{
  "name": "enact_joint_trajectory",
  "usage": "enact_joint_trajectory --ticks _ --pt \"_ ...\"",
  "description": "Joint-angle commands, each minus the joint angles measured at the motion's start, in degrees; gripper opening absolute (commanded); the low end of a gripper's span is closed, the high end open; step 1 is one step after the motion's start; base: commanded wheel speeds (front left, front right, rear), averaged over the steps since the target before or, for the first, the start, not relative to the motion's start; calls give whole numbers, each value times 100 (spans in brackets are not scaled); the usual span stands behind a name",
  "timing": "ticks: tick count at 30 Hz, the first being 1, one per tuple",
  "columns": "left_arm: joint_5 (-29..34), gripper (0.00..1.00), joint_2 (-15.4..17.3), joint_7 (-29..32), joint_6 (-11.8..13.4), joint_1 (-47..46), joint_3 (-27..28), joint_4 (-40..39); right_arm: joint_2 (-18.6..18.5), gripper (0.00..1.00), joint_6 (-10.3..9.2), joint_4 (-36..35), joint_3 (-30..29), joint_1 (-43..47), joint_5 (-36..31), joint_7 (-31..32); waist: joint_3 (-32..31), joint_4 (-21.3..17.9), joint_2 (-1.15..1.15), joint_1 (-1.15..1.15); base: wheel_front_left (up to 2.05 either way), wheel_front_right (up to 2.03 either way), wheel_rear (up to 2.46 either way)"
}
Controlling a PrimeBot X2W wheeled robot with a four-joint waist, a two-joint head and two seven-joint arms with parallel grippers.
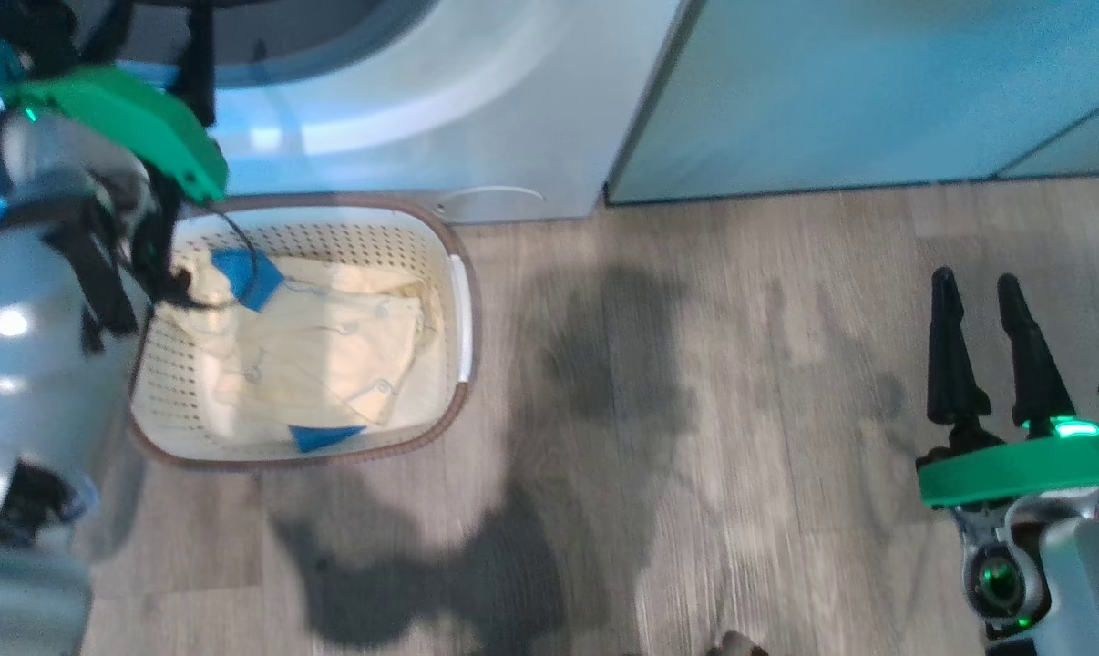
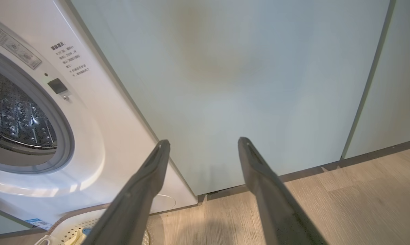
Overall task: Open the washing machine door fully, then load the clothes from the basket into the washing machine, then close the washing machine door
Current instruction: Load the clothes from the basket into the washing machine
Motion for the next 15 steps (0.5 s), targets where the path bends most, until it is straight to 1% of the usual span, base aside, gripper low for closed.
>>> enact_joint_trajectory --ticks 1,4,11,15 --pt "8 100 250 -40 46 24 192 -239 -84 100 1 -153 75 75 -45 -38 -180 154 0 1 0 0 0" --pt "61 100 243 -41 141 596 399 -770 -130 100 1 -140 58 166 -59 -38 -398 259 0 1 0 0 0" --pt "317 100 76 -42 349 2098 1079 -2096 -157 100 1 -112 9 457 -81 -38 -915 434 0 1 0 0 0" --pt "542 100 -85 -42 333 2933 1504 -2763 -168 100 1 -112 -28 649 -89 -38 -1189 487 0 1 0 0 0"
